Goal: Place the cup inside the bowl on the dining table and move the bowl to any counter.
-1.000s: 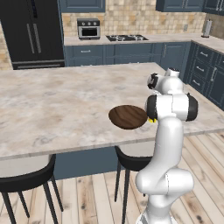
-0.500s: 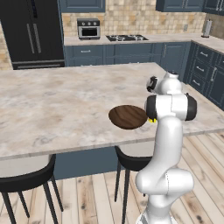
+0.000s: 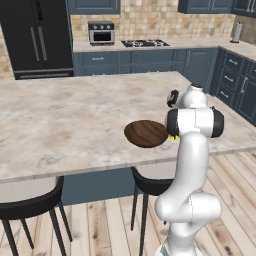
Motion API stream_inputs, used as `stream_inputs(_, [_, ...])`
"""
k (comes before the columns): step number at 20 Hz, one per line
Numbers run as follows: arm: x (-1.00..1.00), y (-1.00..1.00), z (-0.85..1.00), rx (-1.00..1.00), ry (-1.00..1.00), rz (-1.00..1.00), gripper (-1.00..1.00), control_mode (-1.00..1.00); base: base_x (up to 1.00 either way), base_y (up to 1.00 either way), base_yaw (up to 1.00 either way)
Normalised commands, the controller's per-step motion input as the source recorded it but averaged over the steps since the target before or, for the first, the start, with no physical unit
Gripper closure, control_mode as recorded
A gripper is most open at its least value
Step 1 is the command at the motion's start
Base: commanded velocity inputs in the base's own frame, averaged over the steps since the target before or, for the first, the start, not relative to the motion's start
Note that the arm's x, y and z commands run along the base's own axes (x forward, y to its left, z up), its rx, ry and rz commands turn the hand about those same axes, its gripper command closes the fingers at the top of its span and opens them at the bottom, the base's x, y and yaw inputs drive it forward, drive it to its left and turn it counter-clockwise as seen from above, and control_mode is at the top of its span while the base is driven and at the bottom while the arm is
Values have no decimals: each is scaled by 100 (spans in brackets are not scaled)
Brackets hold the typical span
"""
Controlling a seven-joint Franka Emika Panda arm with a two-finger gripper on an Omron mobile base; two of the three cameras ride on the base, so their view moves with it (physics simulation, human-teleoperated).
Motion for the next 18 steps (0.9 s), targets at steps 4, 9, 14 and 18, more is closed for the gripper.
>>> stream_inputs(4, [1,0,-10,0,0,0,-100,-100,0,0,0])
stream_inputs(9, [0,0,0,0,0,0,-100,-100,0,0,0])
stream_inputs(14, [0,0,0,0,0,0,-100,-100,0,0,0])
stream_inputs(18, [0,0,0,0,0,0,100,-100,0,0,0])
